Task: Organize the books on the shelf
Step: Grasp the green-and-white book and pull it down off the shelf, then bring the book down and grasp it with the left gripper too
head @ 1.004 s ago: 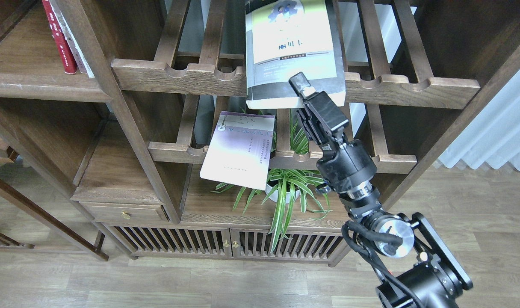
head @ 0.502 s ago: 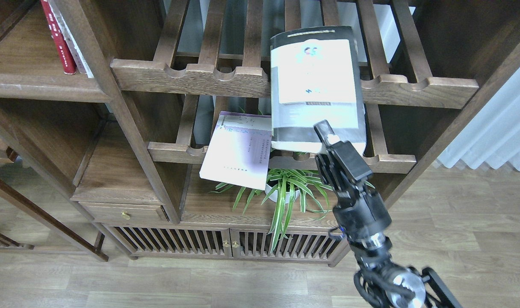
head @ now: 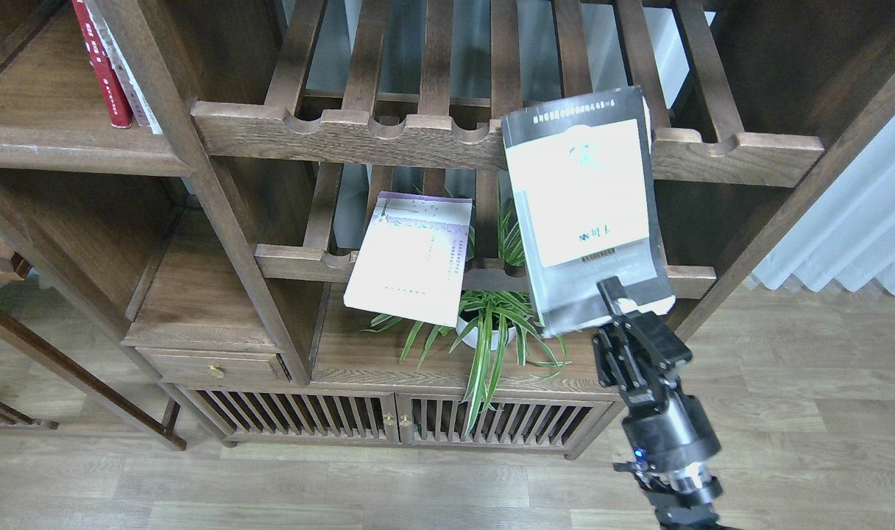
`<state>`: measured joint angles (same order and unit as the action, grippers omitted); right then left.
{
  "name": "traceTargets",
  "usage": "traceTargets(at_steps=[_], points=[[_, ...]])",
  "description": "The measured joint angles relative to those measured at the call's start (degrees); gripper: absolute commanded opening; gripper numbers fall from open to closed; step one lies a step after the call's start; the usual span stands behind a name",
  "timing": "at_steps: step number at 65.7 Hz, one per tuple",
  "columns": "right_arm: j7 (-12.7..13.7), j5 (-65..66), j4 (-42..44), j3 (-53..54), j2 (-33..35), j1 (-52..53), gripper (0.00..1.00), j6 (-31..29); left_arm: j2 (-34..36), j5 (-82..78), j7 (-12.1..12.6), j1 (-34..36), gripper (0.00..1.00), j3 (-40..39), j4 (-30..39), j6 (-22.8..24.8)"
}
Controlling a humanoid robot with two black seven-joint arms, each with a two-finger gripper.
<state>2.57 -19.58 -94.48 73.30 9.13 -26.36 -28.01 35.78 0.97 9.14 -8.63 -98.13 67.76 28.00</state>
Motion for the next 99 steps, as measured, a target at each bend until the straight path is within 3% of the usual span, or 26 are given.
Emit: traceTargets(at_steps=[38, 53, 86, 99], points=[[0.0, -11.1, 4.3, 0.3, 12.1, -9.9, 0.08, 0.0, -0.3, 0.0, 0.0, 0.1, 0.99, -0.2, 0.1, 0.0], [0.1, -14.3, 10.8, -0.1, 15.7, -11.3, 0.09, 0.0, -0.3, 0.0, 0.0, 0.0, 0.99, 0.1, 0.1, 0.0], [0.1, -12.3, 13.1, -6.8, 15.4, -10.5, 0.11, 0.0, -3.7, 0.0, -0.1, -0.9, 0.99, 8.6, -0.9, 0.0], [0.0, -8.0, 13.8, -8.4, 12.0, -9.7, 0.11, 0.0, -4.6, 0.0, -0.6, -2.0, 0.99, 14.5, -0.9, 0.0]])
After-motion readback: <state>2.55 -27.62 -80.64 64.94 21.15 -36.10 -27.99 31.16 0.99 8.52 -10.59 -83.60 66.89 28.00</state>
